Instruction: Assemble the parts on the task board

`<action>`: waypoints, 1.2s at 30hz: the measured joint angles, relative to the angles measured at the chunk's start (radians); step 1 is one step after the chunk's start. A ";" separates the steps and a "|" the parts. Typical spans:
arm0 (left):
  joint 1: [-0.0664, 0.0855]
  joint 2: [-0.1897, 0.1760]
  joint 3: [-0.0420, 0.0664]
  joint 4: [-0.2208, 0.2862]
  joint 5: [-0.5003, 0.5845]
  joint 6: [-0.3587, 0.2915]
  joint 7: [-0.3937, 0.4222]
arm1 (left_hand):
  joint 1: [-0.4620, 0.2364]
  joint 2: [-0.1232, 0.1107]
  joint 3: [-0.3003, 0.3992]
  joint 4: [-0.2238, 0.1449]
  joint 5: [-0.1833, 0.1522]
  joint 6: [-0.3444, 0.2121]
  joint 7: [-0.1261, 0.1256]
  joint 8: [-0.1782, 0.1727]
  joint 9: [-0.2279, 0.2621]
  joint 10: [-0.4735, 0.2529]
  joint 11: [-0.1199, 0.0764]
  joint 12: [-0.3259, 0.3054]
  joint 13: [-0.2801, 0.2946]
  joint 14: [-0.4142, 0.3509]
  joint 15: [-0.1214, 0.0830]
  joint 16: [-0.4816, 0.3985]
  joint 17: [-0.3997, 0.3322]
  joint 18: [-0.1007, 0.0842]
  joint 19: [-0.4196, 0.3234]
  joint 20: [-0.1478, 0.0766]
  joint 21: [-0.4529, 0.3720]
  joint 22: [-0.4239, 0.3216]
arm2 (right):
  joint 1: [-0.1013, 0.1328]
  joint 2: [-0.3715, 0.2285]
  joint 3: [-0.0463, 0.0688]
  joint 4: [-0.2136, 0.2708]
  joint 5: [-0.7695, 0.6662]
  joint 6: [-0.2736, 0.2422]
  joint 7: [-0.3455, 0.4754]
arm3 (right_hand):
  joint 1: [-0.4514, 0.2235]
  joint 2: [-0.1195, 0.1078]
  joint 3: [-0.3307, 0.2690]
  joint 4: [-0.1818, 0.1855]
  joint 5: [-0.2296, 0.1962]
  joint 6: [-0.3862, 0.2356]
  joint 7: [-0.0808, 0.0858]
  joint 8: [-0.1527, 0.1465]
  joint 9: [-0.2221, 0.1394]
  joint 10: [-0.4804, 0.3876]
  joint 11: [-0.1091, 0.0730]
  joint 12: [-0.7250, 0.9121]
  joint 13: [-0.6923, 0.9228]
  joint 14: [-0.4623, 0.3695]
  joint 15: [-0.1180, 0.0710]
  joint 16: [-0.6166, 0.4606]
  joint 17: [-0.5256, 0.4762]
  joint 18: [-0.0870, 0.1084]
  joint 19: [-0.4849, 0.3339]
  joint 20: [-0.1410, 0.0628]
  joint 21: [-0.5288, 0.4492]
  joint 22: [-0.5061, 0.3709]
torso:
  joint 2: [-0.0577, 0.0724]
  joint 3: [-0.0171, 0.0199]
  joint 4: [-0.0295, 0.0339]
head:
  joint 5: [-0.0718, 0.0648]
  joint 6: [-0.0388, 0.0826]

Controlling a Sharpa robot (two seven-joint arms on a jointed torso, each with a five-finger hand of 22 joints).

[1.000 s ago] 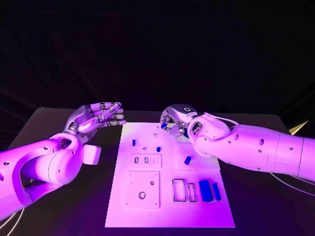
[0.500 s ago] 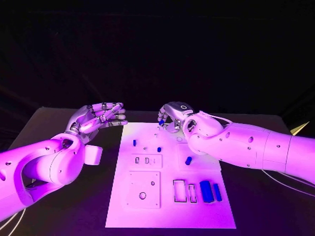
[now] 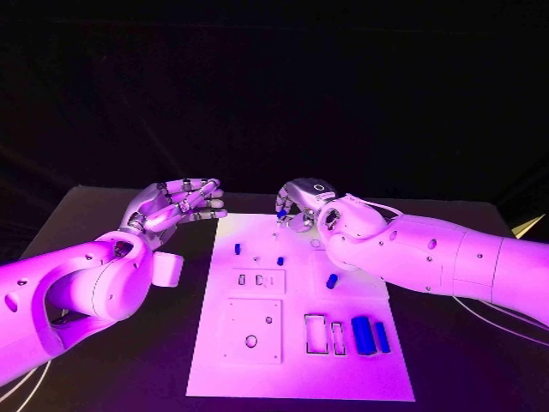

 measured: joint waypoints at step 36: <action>0.006 0.000 0.000 0.000 0.000 0.000 -0.001 | 0.004 0.004 0.000 0.000 0.000 0.000 0.000 0.000 0.000 0.000 0.000 0.000 0.000 0.000 0.000 0.000 0.001 0.000 0.000 0.000 0.000 0.001 | -0.009 0.026 -0.002 -0.020 0.000 0.045 -0.001 | 0.000 0.000 -0.004 -0.002 0.000 -0.016 0.006 -0.004 0.050 0.000 0.000 -0.006 0.009 0.000 0.000 0.000 -0.008 0.000 0.000 0.000 0.000 0.001 | 0.004 -0.0013 -0.0006 | 0.010 -0.002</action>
